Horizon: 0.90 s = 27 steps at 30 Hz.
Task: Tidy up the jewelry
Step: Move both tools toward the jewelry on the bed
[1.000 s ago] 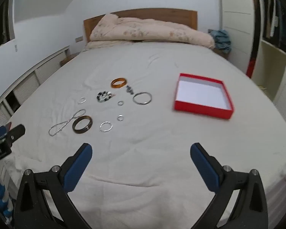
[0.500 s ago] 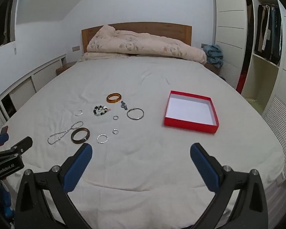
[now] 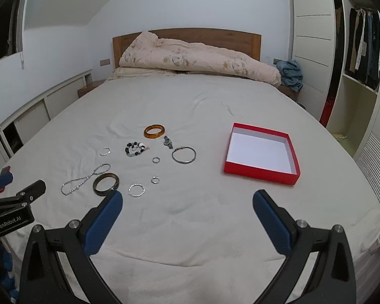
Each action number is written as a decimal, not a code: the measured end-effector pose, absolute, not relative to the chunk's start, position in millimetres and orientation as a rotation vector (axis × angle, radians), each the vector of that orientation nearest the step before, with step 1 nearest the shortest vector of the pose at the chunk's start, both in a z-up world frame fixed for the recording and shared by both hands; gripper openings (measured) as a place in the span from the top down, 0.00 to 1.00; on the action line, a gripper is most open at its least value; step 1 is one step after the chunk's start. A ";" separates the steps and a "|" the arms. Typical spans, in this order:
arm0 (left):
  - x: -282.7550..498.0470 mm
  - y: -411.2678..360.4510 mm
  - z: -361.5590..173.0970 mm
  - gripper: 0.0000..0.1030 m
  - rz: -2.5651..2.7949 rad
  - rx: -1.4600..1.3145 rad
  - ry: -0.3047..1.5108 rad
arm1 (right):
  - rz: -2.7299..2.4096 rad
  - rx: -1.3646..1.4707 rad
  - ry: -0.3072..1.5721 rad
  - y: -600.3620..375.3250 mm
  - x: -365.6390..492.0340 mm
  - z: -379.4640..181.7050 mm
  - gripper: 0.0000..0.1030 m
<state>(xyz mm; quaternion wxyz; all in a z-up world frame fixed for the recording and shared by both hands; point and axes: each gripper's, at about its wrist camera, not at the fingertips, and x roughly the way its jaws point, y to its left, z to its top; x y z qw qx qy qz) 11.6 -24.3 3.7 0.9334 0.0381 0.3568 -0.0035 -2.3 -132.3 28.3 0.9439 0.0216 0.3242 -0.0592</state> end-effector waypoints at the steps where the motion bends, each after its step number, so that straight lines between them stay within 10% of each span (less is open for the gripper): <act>1: 14.2 -24.8 2.3 0.05 -0.006 0.078 0.732 | -0.122 0.038 0.668 -134.6 0.0 28.1 0.00; 27: 65.0 -12.5 -44.4 0.10 0.016 0.041 0.835 | -0.073 0.000 0.778 -151.7 45.5 -10.1 0.00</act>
